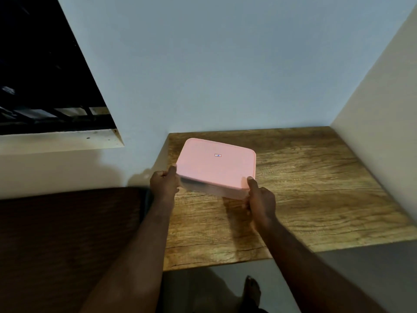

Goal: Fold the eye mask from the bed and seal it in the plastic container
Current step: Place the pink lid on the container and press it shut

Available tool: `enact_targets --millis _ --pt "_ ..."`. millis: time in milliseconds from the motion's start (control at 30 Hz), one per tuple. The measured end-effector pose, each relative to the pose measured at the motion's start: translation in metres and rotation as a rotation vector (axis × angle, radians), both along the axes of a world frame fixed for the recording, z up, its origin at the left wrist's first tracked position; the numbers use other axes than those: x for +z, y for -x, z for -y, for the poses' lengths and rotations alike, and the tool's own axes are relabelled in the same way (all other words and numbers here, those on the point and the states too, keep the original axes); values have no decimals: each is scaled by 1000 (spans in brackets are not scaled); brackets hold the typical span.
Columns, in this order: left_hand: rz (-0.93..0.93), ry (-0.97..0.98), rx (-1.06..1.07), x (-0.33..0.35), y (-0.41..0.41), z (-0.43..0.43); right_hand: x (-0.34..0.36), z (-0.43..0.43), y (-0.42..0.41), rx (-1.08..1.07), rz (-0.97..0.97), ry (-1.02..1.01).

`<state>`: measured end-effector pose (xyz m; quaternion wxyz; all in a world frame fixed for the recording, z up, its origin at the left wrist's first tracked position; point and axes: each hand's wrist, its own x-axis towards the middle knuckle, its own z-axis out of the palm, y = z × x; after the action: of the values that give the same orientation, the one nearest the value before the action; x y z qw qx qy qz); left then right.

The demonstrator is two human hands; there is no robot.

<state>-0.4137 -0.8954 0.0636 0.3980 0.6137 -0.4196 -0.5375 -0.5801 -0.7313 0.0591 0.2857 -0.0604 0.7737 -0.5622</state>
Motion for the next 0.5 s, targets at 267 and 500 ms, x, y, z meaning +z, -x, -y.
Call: enact_targets --millis 267,500 --pt "-172 -246 -338 -19 69 -95 8 7 23 118 -108 -63" --pt "-100 -143 -361 -13 92 -102 5 1 13 135 92 36"
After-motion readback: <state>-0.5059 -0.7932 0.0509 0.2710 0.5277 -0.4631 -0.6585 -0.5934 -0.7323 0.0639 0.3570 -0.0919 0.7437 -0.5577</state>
